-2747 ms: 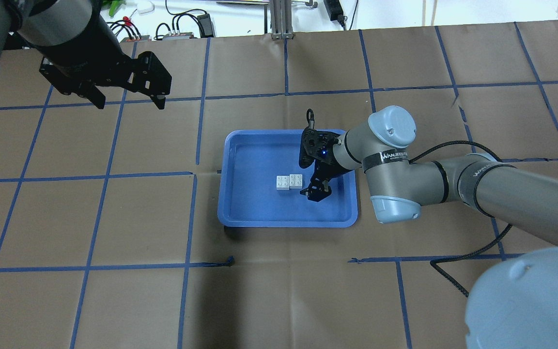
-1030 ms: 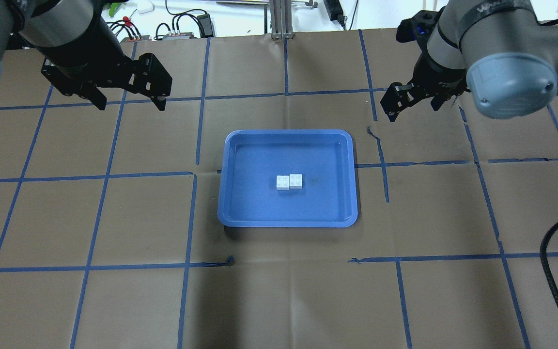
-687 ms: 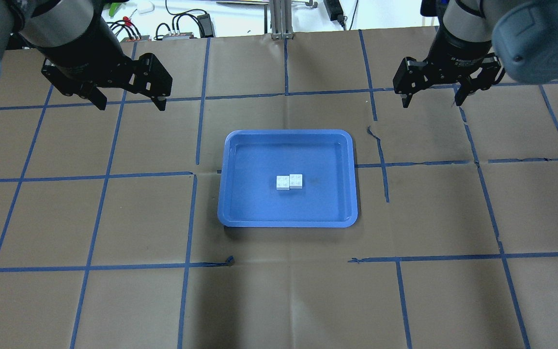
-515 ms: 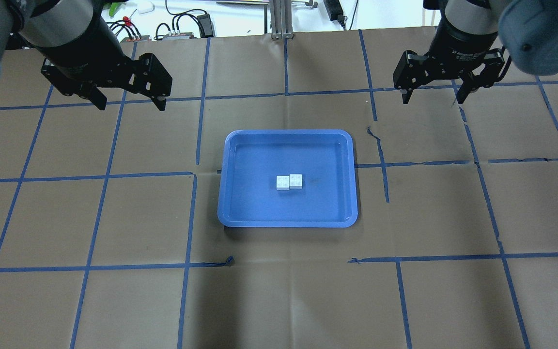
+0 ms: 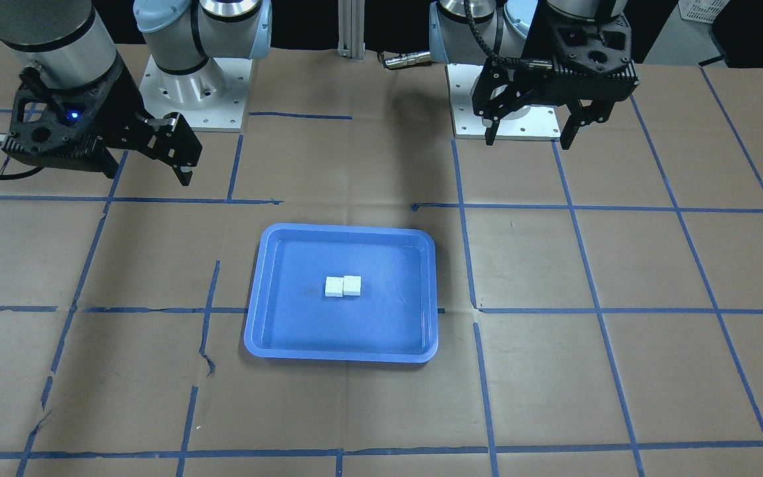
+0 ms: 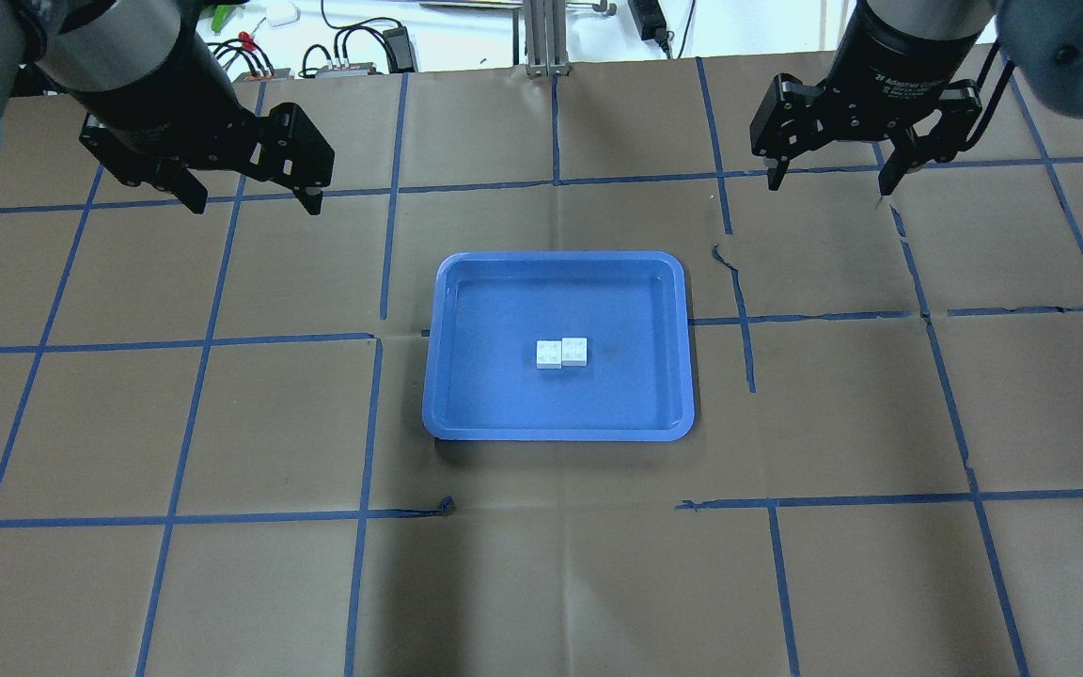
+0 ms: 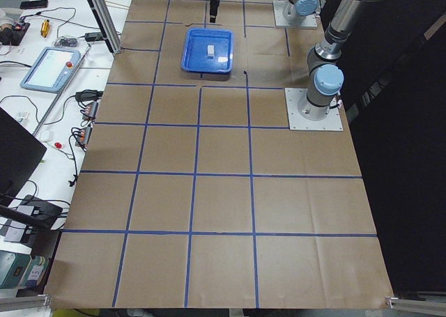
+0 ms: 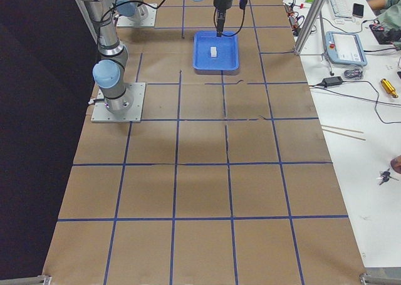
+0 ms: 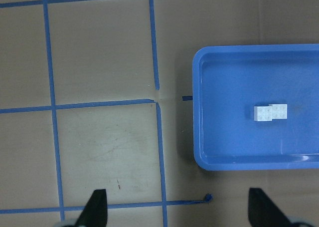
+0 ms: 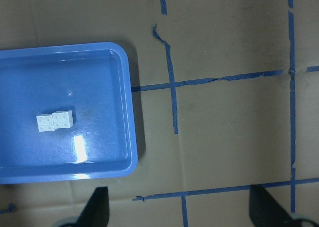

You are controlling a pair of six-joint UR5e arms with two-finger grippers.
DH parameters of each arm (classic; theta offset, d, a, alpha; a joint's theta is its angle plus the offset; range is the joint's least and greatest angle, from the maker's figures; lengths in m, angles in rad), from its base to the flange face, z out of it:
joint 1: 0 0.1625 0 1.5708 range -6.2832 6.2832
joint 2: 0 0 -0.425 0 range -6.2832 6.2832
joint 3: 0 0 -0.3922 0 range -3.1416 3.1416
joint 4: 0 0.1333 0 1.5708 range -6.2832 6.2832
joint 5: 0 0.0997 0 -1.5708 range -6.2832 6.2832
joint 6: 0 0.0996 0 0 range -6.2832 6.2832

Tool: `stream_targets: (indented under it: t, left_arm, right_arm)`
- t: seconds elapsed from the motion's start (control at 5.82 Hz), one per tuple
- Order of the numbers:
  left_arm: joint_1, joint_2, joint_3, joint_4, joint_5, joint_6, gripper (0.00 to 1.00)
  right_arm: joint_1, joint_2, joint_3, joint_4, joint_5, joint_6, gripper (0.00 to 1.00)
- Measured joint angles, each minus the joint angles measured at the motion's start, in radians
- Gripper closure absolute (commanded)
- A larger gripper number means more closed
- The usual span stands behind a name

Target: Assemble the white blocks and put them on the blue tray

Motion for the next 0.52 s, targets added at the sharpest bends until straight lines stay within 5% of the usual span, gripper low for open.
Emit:
stream_targets:
  t: [0.52]
  left_arm:
    - [0.0, 0.0, 0.0, 0.0, 0.0, 0.0, 0.01]
  right_arm:
    - [0.0, -0.005, 0.01, 0.001, -0.005, 0.0, 0.0]
